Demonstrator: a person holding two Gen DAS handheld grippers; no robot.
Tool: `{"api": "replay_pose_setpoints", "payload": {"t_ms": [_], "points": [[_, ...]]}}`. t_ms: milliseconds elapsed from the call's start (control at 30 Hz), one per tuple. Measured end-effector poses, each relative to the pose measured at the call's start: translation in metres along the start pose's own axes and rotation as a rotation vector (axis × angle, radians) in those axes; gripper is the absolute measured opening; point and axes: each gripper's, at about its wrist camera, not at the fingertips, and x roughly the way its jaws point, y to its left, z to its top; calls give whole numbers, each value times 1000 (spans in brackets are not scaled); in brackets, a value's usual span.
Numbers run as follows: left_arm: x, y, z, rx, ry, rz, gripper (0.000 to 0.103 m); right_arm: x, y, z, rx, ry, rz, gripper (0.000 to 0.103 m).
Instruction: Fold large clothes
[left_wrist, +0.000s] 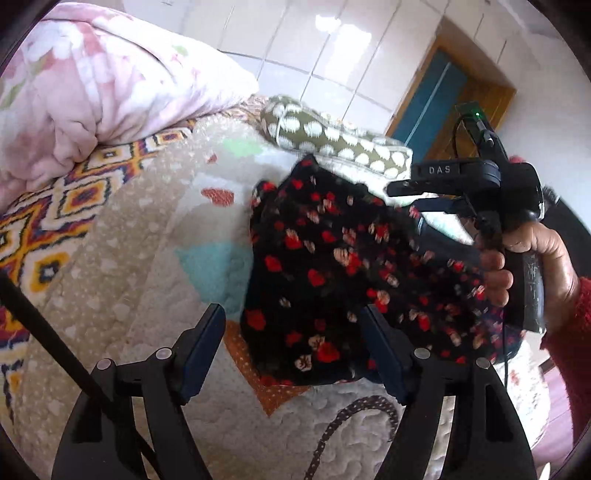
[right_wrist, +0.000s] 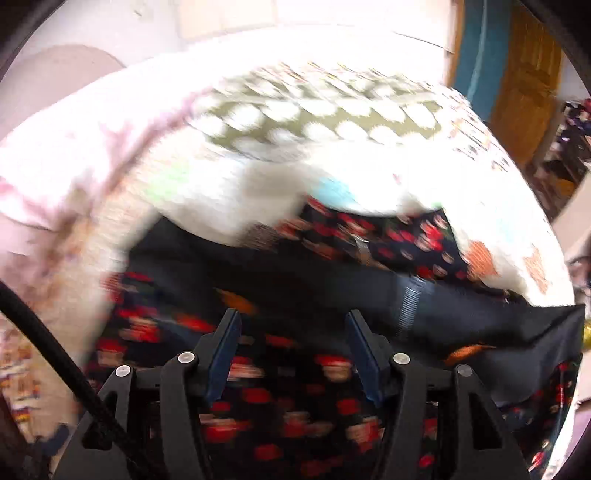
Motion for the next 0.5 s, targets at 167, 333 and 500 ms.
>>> {"api": "replay_pose_setpoints", "payload": {"t_ms": [167,333,500], "points": [[-17,38,12,-122,-28,-39,75,9,51,12,-25,48,96,65],[-33,81,19,-207,-75,4,75,59,82,20,-5,117,44,70],[-36,110,19,-283,-60,21,75,83,105,14,-30,167,31,4]]}}
